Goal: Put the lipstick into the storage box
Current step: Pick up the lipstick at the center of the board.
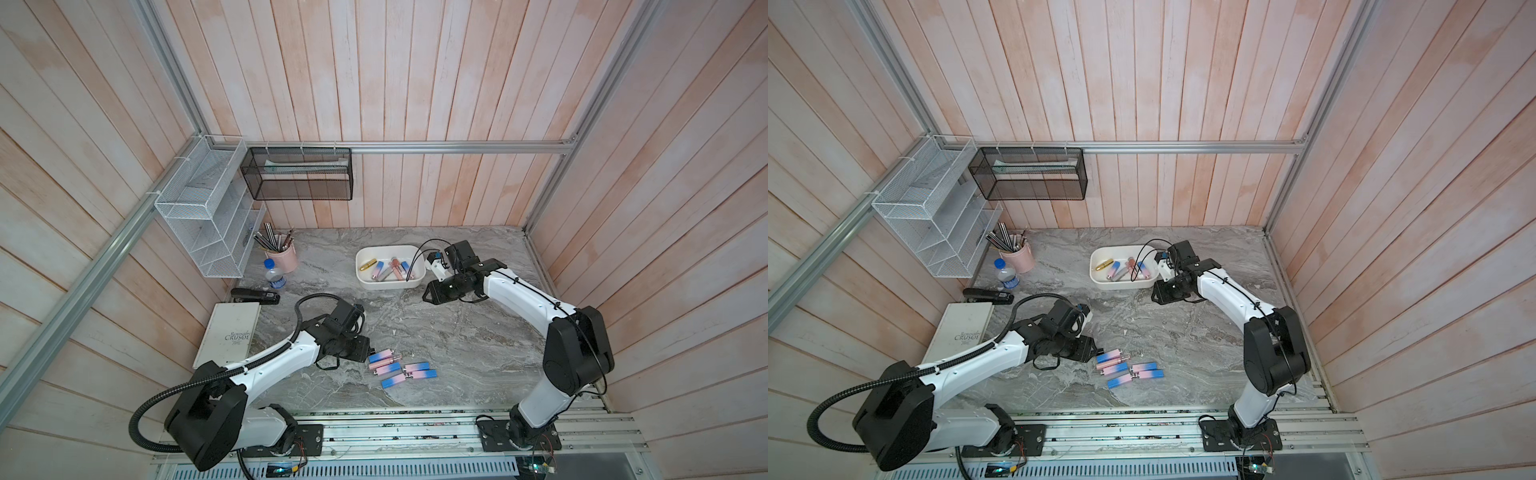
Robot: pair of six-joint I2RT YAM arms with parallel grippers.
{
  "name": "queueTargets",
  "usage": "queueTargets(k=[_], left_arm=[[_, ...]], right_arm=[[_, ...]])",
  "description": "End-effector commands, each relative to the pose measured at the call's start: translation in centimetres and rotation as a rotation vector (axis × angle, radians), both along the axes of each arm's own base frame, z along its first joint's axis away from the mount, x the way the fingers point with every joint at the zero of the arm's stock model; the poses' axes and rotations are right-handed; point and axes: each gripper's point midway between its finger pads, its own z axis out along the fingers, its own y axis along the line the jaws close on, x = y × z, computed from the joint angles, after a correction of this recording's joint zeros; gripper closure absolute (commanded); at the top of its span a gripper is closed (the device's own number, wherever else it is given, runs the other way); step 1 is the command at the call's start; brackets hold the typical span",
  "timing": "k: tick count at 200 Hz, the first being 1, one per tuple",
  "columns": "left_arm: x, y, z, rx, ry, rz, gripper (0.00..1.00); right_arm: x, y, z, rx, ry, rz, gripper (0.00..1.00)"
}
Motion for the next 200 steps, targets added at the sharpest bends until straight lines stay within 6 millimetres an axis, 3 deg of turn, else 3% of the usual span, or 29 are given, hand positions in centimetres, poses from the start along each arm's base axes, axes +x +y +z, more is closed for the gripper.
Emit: queueTargets(k=[1, 146, 200], left_arm=[[0.1, -0.4, 0.0, 0.012, 0.006, -0.042, 0.42], [0.5, -1.5, -3.0, 0.053, 0.08, -0.12, 0.45], [0.6, -1.2, -4.1, 0.082, 0.102, -0.116, 0.51]], right_arm=[[-0.2, -0.2, 0.5, -0.004, -0.012, -0.007, 0.62], [-1.0, -1.4, 0.3, -0.038, -0.02, -0.043, 0.63], [-1.5, -1.8, 0.8, -0.036, -0.027, -0.062, 0.62]])
